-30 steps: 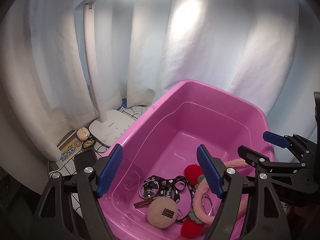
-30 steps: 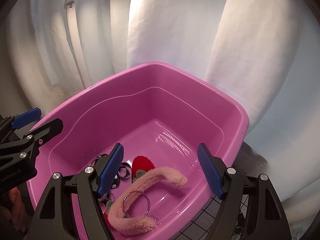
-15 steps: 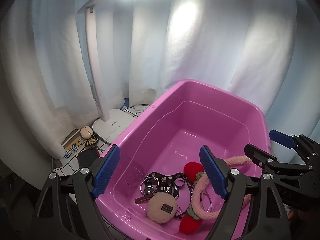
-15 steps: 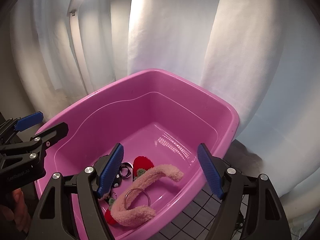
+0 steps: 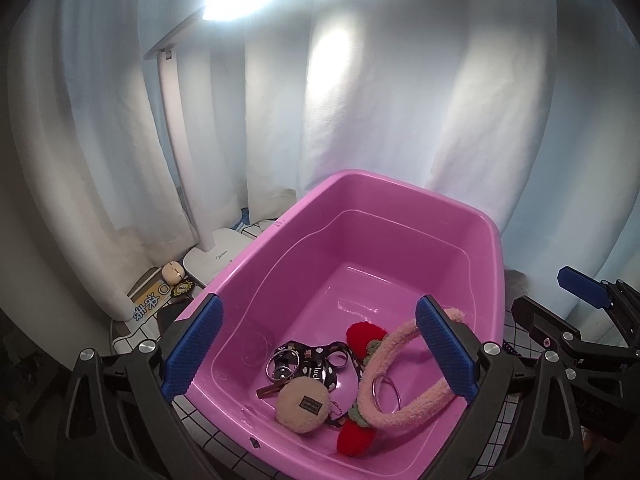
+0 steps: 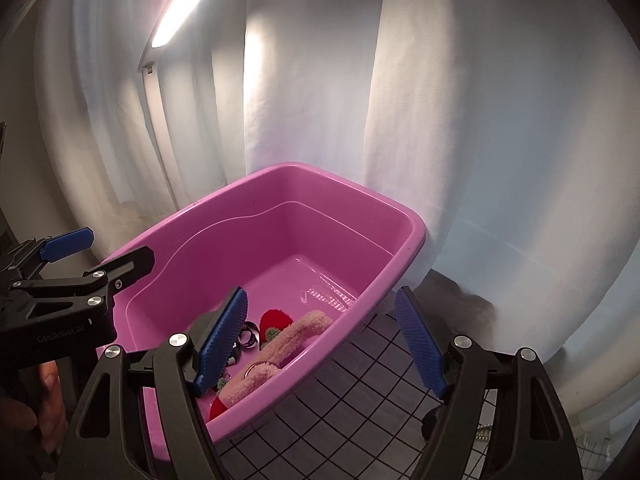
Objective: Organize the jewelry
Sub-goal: 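Move both tools back over the table toward the black watch and gold hair claw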
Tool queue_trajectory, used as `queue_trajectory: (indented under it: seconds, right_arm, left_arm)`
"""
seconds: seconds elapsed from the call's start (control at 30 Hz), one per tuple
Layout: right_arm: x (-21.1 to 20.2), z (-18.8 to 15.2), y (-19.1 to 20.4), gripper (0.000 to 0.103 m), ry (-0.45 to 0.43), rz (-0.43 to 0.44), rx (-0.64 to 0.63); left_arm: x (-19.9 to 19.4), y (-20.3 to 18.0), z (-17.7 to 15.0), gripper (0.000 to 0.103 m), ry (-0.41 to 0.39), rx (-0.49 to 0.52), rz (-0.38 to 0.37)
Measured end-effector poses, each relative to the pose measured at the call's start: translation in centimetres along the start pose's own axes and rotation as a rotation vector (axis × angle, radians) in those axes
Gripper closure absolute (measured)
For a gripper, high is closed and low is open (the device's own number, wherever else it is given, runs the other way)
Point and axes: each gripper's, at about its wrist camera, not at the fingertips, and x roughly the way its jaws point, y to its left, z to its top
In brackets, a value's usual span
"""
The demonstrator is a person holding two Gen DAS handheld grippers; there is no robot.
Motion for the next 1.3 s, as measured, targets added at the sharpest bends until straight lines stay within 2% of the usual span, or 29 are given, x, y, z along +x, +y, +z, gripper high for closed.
queue_trajectory:
  seconds: [0.27, 0.53, 0.73, 1.0, 1.3]
  right_arm:
    - [-4.2, -2.8, -3.8, 0.030, -0.031, -0.041, 0.056]
    - [-8.9, -7.0, -9.3, 0.030, -0.051, -0.128, 0.143]
    - [-11.9, -11.7, -14.1, 0.030, -0.023, -0.206, 0.221]
    - [-13.4, -17.8, -19.6, 0.030, 0.043, -0.273, 0.331]
    - [-10.0, -21.7, -21.9, 0.030, 0.118, -0.238, 0.380]
  left_arm:
    - [-2.6, -4.2, -0.3, 0.006, -0.025, 0.043, -0.015]
    - [-4.6, -10.3, -1.6, 0.006, -0.025, 0.113, -0.091]
    - [-5.6, -14.8, -3.4, 0.006, -0.037, 0.139, -0.178]
    - [-3.8, -19.7, -6.9, 0.006, 0.048, 0.180, -0.250]
    - [1.3, -23.3, -11.5, 0.006, 0.183, 0.232, -0.263]
